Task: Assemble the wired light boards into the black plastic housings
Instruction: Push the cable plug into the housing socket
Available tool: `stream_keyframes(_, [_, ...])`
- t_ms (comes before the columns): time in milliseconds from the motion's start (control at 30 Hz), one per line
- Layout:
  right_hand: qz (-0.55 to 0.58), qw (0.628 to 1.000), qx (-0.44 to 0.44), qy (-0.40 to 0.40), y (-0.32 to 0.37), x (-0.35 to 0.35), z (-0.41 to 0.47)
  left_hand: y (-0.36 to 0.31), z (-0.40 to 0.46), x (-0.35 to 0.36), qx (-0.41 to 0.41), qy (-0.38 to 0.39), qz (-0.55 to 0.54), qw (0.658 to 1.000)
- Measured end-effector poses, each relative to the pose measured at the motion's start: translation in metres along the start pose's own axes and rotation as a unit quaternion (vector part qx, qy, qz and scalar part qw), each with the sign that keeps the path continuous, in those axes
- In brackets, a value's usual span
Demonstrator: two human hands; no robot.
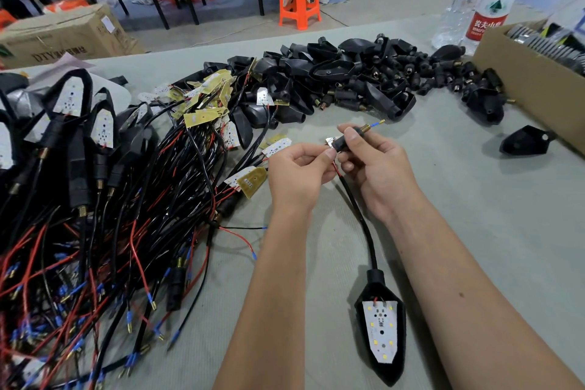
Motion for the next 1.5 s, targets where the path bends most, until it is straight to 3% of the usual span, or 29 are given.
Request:
stream_keyframes(200, [0.011, 1.0, -0.007, -0.023, 0.001, -0.004, 0.0, 0.005, -0.001, 0.006, -0.044, 0.048, -0.014, 0.998])
stream_keyframes(600, [-0.041, 0.999, 0.023, 0.021, 0.001, 0.003, 0.0, -0.004, 0.002, -0.003, -0.003, 0.017, -0.039, 0.999])
stream_keyframes(900, [0.038, 0.999, 0.018, -0.033, 0.006, -0.013, 0.005, -0.004, -0.007, 0.012, -0.03, 0.136, 0.039, 0.989])
stream_keyframes(1100, [-0.011, 0.999, 0.024, -0.037, 0.009, -0.011, 0.002, -0.001, 0.0, 0.005, -0.042, 0.085, 0.035, 0.995])
stream_keyframes(1267, [-0.094, 0.988, -0.04, -0.114, 0.018, -0.025, 0.001, -0.001, 0.007, -0.004, -0.014, 0.047, 0.034, 0.998])
stream_keyframes(1500, [-0.147, 0.954, -0.146, -0.215, 0.045, -0.045, -0.007, 0.003, -0.001, 0.006, -0.042, 0.116, 0.051, 0.991])
Point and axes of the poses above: each hand's wrist, its own z-axis towards the middle knuckle, its own x-axis out of the palm, y = z × x, the point moved 10 cm from there along z, towards the middle knuckle, and after that the axes turned 5 degrees about -y, right-handed, at the moved point
